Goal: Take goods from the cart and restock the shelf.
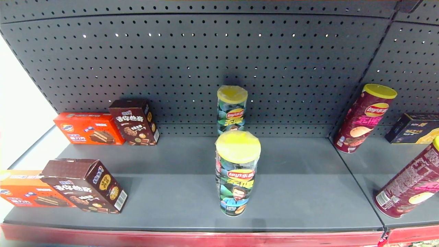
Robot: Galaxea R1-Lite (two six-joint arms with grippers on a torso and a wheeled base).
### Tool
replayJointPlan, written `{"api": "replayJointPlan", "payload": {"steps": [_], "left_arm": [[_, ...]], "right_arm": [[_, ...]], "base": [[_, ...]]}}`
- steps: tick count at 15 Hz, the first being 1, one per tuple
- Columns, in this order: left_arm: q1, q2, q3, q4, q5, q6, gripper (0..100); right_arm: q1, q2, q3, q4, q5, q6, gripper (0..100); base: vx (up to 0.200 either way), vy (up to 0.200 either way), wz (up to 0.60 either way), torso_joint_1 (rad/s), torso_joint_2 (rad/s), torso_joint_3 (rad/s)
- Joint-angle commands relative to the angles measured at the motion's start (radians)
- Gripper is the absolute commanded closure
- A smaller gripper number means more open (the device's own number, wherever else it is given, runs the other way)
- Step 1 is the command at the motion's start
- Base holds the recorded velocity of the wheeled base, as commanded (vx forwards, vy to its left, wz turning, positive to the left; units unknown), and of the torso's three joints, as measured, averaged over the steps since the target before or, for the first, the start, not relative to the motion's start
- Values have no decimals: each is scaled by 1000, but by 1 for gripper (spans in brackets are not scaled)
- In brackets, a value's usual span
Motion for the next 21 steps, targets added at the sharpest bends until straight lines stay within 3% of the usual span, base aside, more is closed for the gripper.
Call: {"api": "replayJointPlan", "payload": {"steps": [1, 10, 12, 19, 21], "left_arm": [[1, 1, 0, 0, -3, 4, 0], [1, 1, 0, 0, 1, -7, 0], [1, 1, 0, 0, 3, -8, 0], [-1, 1, 0, 0, 1, -4, 0], [1, 1, 0, 0, 1, -5, 0]], "right_arm": [[0, 2, 0, 0, 0, 0, 0], [0, 1, 0, 0, 0, 2, 0], [0, 1, 0, 0, 0, 2, 0], [0, 1, 0, 0, 0, 2, 0], [0, 2, 0, 0, 0, 2, 0]], "base": [[0, 200, 0, 2, 17, 2], [0, 0, 0, 0, 0, 0], [-200, 0, 0, -2, 7, 5], [0, 0, 0, 0, 0, 0], [-200, 0, 0, 7, -2, -2]]}}
